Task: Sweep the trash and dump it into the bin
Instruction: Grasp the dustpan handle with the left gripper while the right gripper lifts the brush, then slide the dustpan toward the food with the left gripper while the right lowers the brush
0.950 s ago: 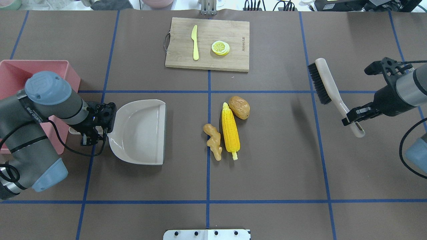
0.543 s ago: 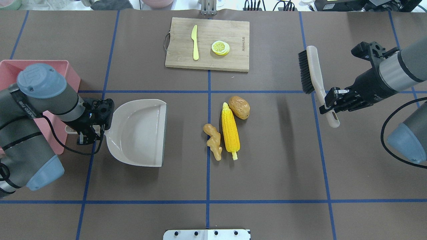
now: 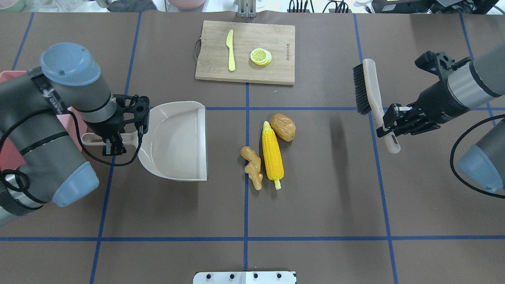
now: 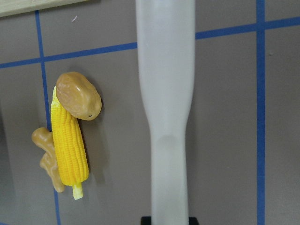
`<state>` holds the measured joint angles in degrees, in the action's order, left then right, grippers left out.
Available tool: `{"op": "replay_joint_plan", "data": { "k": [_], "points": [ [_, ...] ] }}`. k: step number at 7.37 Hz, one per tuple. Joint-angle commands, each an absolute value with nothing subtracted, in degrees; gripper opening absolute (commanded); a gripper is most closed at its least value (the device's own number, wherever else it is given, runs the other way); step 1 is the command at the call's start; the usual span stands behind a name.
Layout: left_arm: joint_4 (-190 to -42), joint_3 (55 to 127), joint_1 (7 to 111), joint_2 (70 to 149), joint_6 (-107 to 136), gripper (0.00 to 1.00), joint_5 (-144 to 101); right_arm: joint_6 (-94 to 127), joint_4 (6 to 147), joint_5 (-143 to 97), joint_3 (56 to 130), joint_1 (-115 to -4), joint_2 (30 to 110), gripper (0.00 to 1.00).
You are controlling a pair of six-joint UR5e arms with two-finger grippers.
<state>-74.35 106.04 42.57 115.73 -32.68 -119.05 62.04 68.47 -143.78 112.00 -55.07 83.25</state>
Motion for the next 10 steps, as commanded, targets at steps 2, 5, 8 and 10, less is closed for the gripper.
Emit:
{"op": "replay_joint_plan", "data": {
  "k": [2,5,8,10],
  "points": [
    [-71.4,101.4,39.9,122.0,-31.4,0.0,-114.5,63.5,46.9,-150.9,103.0,-55.1,86.3,0.0],
    [-71.6,99.4,37.5,123.7,-29.0,0.0,-114.3,75.9,29.8,-146.8,96.8,-54.1,83.4,0.0],
    [-72.0,96.1,35.6,125.9,-27.4,0.0,-114.3,89.8,29.5,-138.5,97.6,-44.1,78.8,0.0],
    [-72.0,95.6,34.8,126.0,-27.3,0.0,-114.3,90.9,29.6,-139.0,97.6,-42.0,78.3,0.0]
  ]
}}
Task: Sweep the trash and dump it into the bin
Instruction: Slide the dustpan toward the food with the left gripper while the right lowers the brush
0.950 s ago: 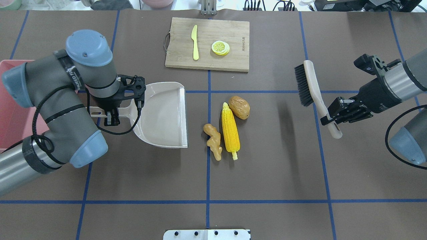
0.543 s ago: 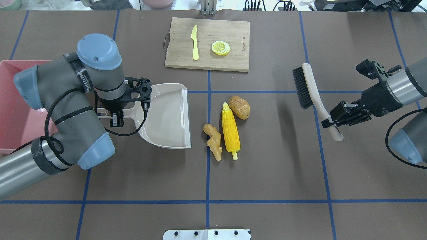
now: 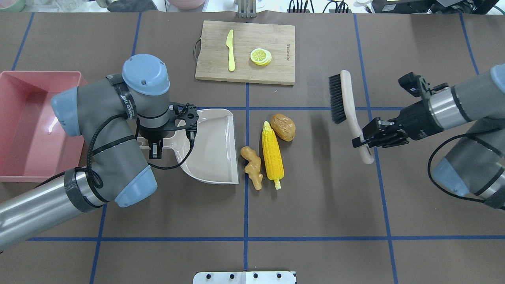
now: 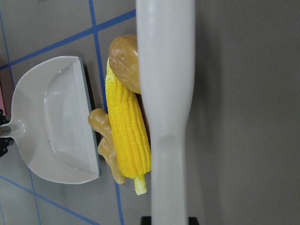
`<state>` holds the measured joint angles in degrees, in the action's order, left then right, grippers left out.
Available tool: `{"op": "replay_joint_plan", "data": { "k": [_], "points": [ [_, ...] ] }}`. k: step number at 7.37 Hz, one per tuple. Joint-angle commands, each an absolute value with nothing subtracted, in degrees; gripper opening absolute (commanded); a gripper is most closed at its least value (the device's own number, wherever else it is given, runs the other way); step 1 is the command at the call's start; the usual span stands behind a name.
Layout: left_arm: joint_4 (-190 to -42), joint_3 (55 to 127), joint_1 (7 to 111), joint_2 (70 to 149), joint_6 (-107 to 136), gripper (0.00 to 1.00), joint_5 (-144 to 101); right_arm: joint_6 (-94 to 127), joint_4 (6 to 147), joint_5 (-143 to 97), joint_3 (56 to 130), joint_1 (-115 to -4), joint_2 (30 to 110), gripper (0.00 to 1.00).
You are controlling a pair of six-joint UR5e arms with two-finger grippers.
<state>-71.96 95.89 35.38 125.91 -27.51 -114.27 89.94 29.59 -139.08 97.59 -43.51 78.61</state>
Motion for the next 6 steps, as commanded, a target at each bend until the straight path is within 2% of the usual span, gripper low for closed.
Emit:
{"op": "replay_joint_plan", "data": {
  "k": [1,6],
  "points": [
    [-72.1,95.7,34.5,126.1,-26.1,0.0,-114.3,90.3,29.7,-139.0,97.6,-41.4,78.5,0.0],
    [-73.7,94.2,34.0,126.8,-25.4,0.0,-114.2,83.2,30.0,-132.3,95.9,-33.9,78.1,0.0]
  ]
}}
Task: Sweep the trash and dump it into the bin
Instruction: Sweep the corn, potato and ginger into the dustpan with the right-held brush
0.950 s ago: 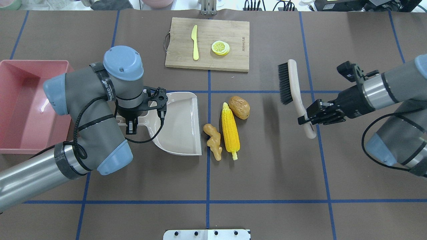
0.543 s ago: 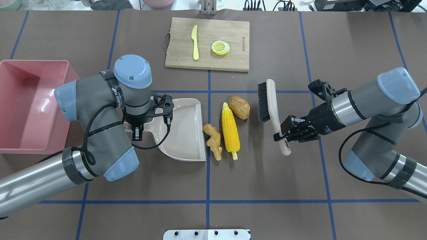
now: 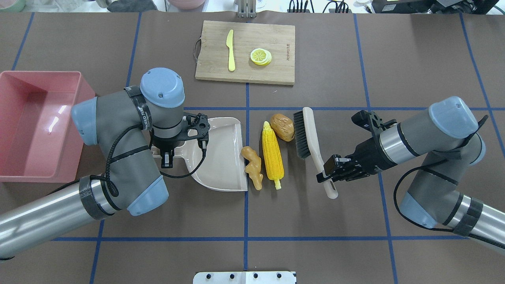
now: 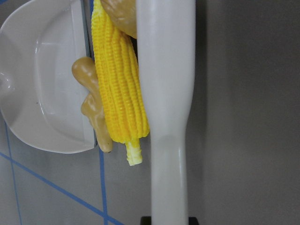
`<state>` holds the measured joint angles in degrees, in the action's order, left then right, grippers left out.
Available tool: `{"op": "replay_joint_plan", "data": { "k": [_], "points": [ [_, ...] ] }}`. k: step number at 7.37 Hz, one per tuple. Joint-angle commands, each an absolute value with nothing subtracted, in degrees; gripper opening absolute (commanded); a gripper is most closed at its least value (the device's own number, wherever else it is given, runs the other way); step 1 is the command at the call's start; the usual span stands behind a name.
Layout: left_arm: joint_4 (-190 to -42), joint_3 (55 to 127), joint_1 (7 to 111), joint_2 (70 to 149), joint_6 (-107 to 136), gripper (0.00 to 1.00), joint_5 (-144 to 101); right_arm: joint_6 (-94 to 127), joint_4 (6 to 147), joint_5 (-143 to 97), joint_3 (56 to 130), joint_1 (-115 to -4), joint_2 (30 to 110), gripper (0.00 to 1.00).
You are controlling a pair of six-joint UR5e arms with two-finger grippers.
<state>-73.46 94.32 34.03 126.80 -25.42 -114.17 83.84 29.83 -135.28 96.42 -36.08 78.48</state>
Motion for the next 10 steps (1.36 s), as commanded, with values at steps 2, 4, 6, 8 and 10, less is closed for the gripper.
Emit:
{"op": "replay_joint_plan", "data": {
  "k": [2,4,6,8,10],
  "points": [
    [-73.7,94.1,34.0,126.8,-24.7,0.0,-114.2,83.9,30.0,-132.0,96.1,-33.6,77.7,0.0],
    [-74.3,93.8,34.0,126.8,-24.3,0.0,-114.2,84.1,30.2,-131.7,96.3,-33.3,77.0,0.0],
    [-74.3,93.8,34.0,126.8,-24.3,0.0,-114.2,84.2,30.4,-129.0,96.3,-31.0,75.9,0.0],
    [-74.3,93.7,34.0,126.8,-24.3,0.0,-114.2,85.0,30.8,-127.3,95.7,-28.5,73.8,0.0],
    [-74.3,93.4,34.0,126.9,-24.3,0.0,-114.2,86.0,36.0,-126.0,95.8,-27.4,69.1,0.0]
  ]
}}
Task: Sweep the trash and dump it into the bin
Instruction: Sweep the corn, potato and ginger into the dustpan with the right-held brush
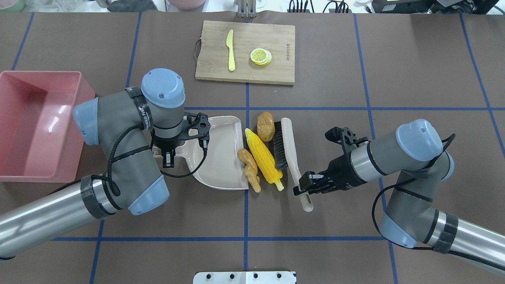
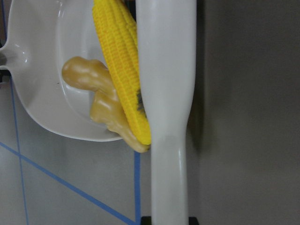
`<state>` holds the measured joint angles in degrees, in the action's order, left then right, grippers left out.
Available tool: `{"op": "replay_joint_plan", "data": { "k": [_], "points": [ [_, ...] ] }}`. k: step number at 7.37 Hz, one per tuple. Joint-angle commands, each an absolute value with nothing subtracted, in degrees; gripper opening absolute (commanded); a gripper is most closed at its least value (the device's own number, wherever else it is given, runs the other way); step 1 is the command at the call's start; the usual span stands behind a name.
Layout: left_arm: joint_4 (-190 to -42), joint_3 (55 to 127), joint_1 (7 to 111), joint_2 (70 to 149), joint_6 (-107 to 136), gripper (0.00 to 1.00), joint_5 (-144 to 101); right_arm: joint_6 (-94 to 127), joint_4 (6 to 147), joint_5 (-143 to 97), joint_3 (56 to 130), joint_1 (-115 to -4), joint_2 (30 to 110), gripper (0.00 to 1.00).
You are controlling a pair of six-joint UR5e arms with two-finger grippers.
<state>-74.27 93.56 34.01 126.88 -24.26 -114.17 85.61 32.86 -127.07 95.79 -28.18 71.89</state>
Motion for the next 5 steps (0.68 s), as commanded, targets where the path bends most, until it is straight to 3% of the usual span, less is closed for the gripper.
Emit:
{"op": "replay_joint_plan", "data": {
  "k": [1,5],
  "points": [
    [-74.4,93.3,33.9,127.0,-24.3,0.0,-114.2,86.0,37.8,-124.6,95.7,-26.3,67.5,0.0],
    [-76.5,90.8,33.9,128.0,-24.3,0.0,-114.2,86.1,44.8,-123.4,96.8,-25.8,62.9,0.0]
  ]
}}
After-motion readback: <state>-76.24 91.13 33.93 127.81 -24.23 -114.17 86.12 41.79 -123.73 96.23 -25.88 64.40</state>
